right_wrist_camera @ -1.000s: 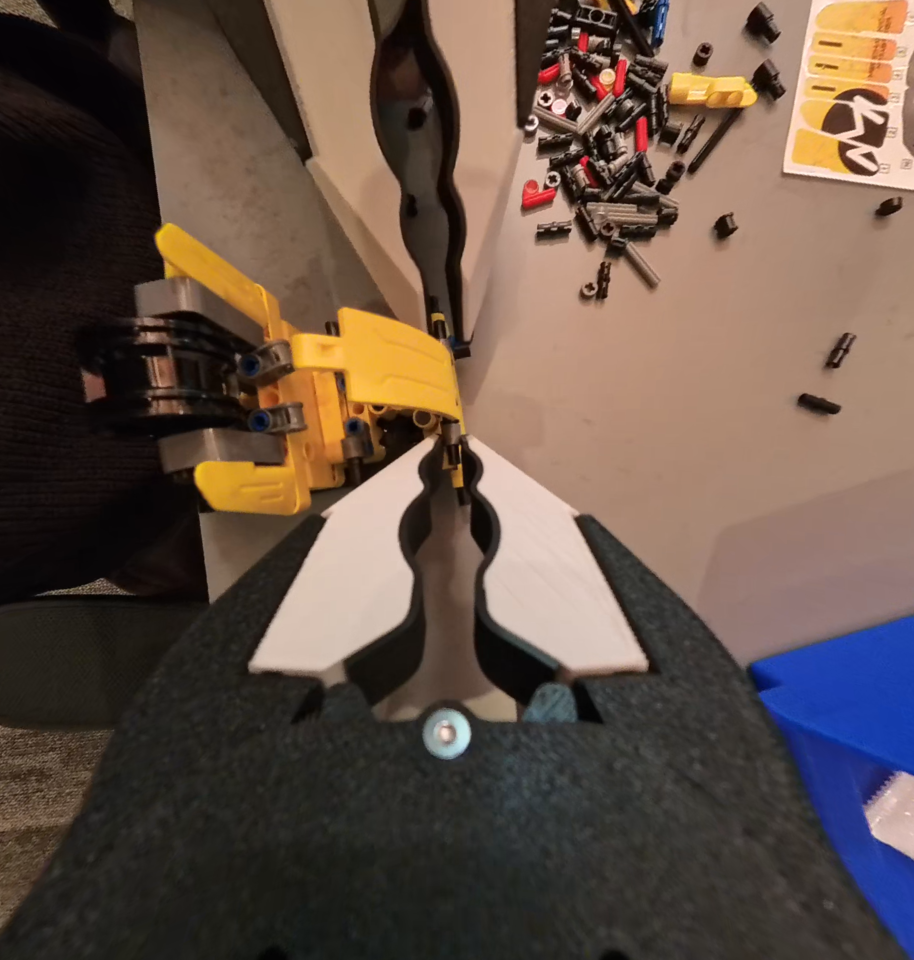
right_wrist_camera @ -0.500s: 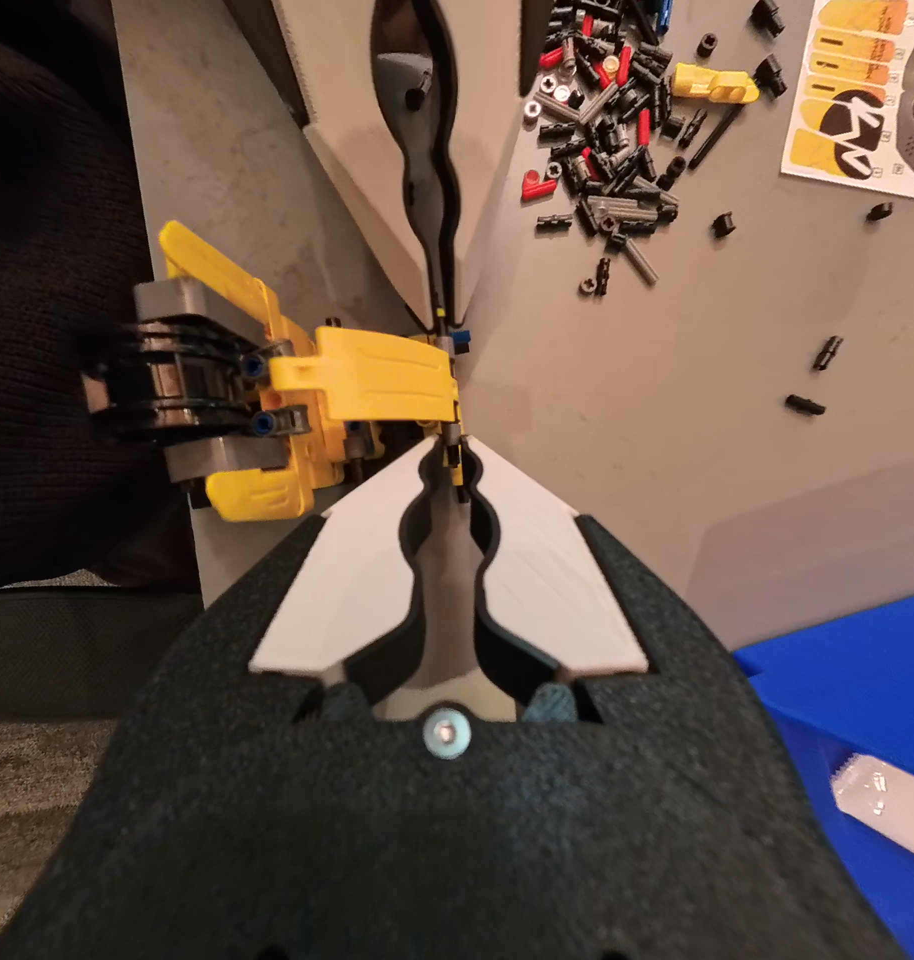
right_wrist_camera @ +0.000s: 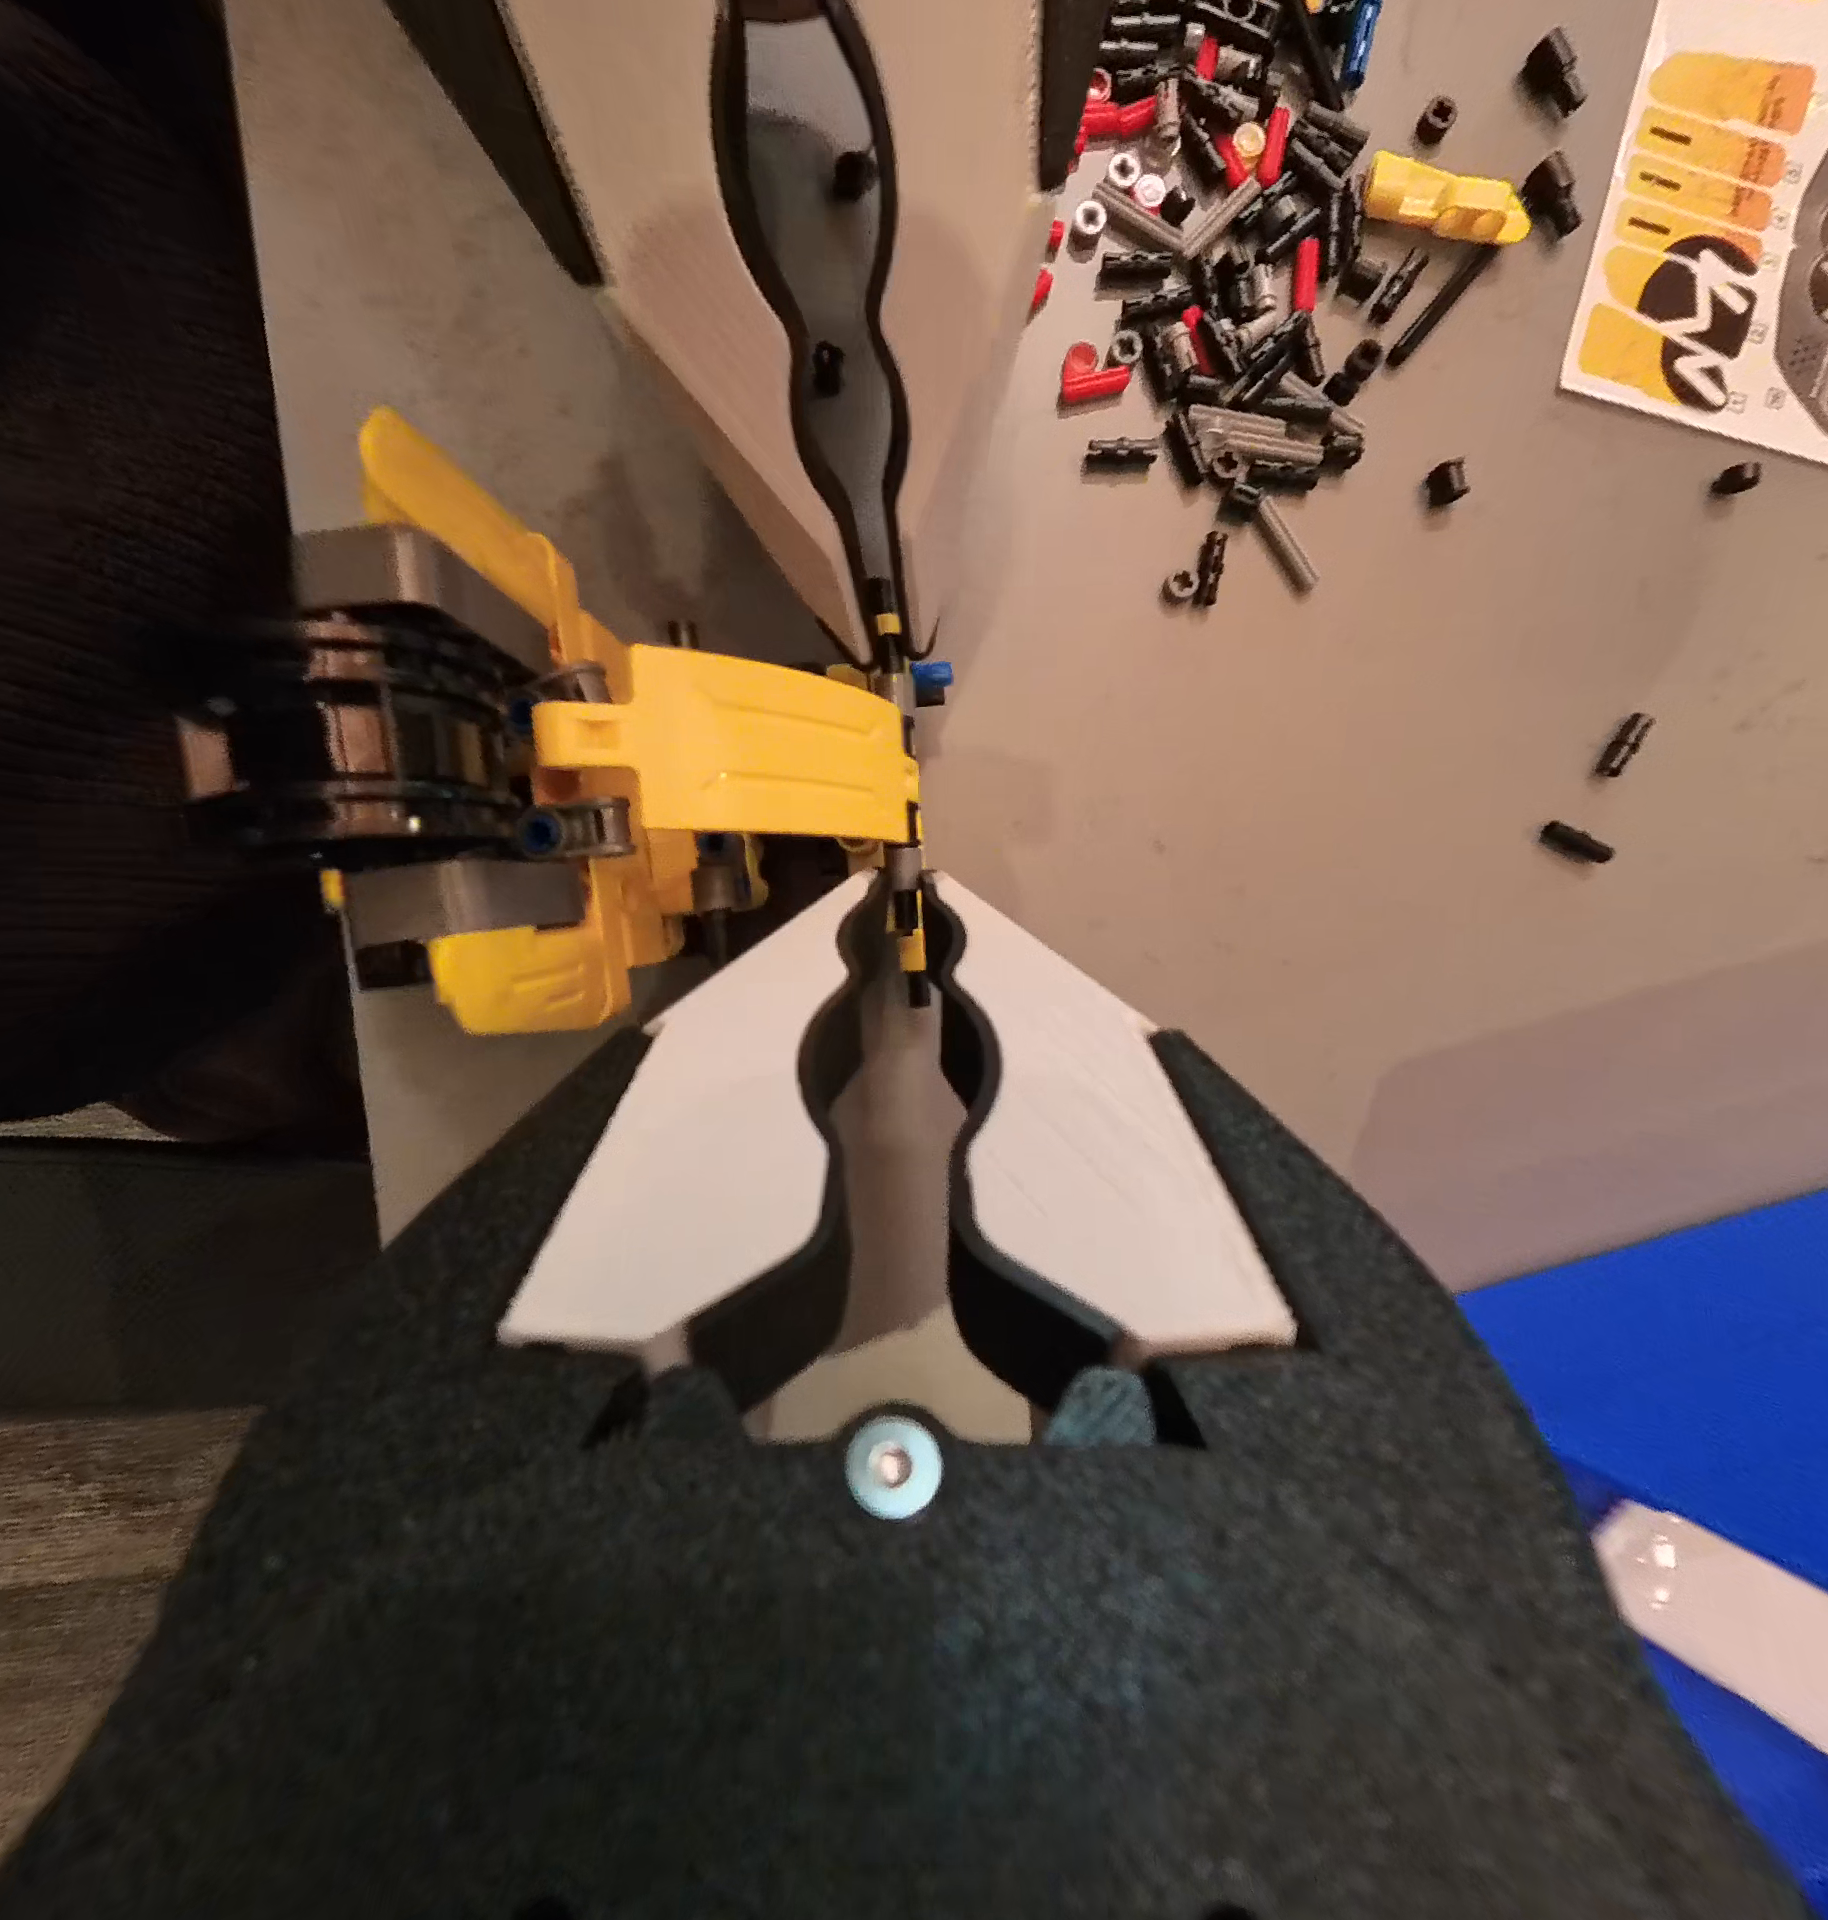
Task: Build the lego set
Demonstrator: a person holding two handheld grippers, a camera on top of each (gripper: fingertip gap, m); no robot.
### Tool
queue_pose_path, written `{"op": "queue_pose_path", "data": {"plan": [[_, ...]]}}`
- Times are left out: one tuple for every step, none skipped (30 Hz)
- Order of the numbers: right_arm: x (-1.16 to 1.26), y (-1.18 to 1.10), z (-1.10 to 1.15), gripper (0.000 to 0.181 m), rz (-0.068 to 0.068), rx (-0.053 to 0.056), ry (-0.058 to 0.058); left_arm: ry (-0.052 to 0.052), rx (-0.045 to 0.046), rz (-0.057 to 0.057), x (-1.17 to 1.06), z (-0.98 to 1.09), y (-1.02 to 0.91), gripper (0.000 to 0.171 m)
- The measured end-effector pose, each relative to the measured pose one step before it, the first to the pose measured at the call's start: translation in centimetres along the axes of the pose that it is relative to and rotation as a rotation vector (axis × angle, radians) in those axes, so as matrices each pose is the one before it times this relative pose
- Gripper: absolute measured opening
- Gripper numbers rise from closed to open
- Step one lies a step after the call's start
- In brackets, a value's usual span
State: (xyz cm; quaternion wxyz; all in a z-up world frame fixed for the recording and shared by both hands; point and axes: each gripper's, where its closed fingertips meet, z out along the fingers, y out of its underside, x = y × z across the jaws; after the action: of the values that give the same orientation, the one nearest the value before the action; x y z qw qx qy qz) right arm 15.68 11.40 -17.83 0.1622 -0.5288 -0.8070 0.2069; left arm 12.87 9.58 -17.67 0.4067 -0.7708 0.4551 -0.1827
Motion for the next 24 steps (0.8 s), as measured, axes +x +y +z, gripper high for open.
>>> {"op": "queue_pose_path", "data": {"plan": [[-0.016, 0.001, -0.002, 0.006, -0.0188, -0.0012, 0.0068, -0.0151, -0.00974, 0.0247, -0.022, 0.008, 0.005, 0.003], [-0.032, 0.011, -0.005, 0.006, -0.0212, 0.0012, 0.0069, -0.0166, -0.00816, 0.0238, -0.053, 0.022, 0.006, 0.003], [-0.030, 0.005, -0.011, 0.006, -0.0209, 0.0039, 0.0071, -0.0167, -0.00563, 0.0232, -0.040, 0.012, 0.002, 0.003], [-0.032, 0.007, -0.016, 0.006, -0.0162, 0.0057, 0.0074, -0.0159, -0.00427, 0.0197, -0.042, 0.025, 0.003, 0.003], [-0.038, -0.002, -0.013, 0.006, -0.0133, 0.0061, 0.0069, -0.0132, -0.00329, 0.0188, -0.013, 0.009, 0.002, 0.003], [-0.013, 0.000, -0.001, 0.006, -0.0131, 0.0052, 0.0067, -0.0117, -0.00202, 0.0179, -0.007, 0.008, 0.003, 0.003], [-0.025, -0.001, -0.016, 0.006, -0.0138, 0.0032, 0.0070, -0.0119, -0.00211, 0.0171, -0.018, 0.003, 0.004, 0.003], [-0.006, -0.002, 0.003, 0.006, -0.0174, 0.0008, 0.0084, -0.0113, -0.00216, 0.0196, 0.005, 0.013, 0.005, 0.003], [-0.011, 0.026, 0.023, 0.006, -0.0203, -0.0035, 0.0107, -0.0058, -0.00354, 0.0152, 0.032, -0.014, 0.008, 0.003], [0.011, 0.011, 0.029, 0.006, -0.0193, -0.0053, 0.0120, -0.0002, -0.00319, 0.0086, 0.069, -0.021, -0.024, 0.003], [0.012, -0.004, -0.001, 0.006, -0.0158, -0.0069, 0.0101, -0.0007, -0.00688, 0.0044, 0.007, -0.009, 0.029, 0.003], [0.005, 0.016, -0.001, 0.006, -0.0091, -0.0089, 0.0057, 0.0010, -0.00254, -0.0032, -0.013, 0.008, -0.007, 0.003], [0.003, -0.006, -0.001, 0.006, -0.0017, -0.0070, 0.0020, 0.0075, 0.00215, -0.0057, 0.005, -0.005, 0.004, 0.003], [0.015, -0.010, 0.014, 0.006, 0.0017, -0.0041, 0.0003, 0.0111, 0.00301, -0.0095, 0.002, -0.008, 0.016, 0.003], [0.041, -0.001, 0.011, 0.006, 0.0040, -0.0019, -0.0006, 0.0123, 0.00281, -0.0105, 0.012, -0.013, 0.022, 0.003], [0.031, 0.001, 0.017, 0.006, 0.0067, -0.0006, -0.0025, 0.0084, 0.00004, -0.0048, 0.031, -0.019, 0.004, 0.003], [0.026, 0.007, 0.007, 0.005, 0.0073, 0.0003, -0.0041, 0.0038, -0.00083, -0.0007, 0.016, 0.003, 0.005, 0.003], [0.023, 0.012, 0.018, 0.005, 0.0086, 0.0009, -0.0048, -0.0008, -0.00178, 0.0014, -0.020, 0.004, 0.010, 0.003], [0.019, 0.014, 0.011, 0.006, 0.0108, 0.0009, -0.0063, -0.0021, -0.00090, 0.0018, -0.050, 0.022, 0.018, 0.003], [-0.021, 0.007, -0.006, 0.006, 0.0126, 0.0007, -0.0102, 0.0030, 0.00182, -0.0025, 0.003, 0.004, 0.002, 0.003], [-0.033, -0.010, -0.009, 0.005, 0.0115, 0.0003, -0.0123, 0.0083, 0.00368, -0.0110, 0.015, -0.003, -0.007, 0.003], [0.004, -0.004, 0.011, 0.005, 0.0075, 0.0000, -0.0085, 0.0087, 0.00405, -0.0148, -0.013, 0.006, 0.011, 0.003], [0.076, 0.014, 0.037, 0.005, 0.0035, -0.0003, -0.0018, 0.0048, 0.00354, -0.0109, -0.054, 0.023, 0.051, 0.003], [0.117, 0.027, 0.051, 0.005, 0.0015, -0.0003, 0.0013, -0.0007, 0.00322, -0.0055, -0.096, 0.044, 0.053, 0.003]]}}
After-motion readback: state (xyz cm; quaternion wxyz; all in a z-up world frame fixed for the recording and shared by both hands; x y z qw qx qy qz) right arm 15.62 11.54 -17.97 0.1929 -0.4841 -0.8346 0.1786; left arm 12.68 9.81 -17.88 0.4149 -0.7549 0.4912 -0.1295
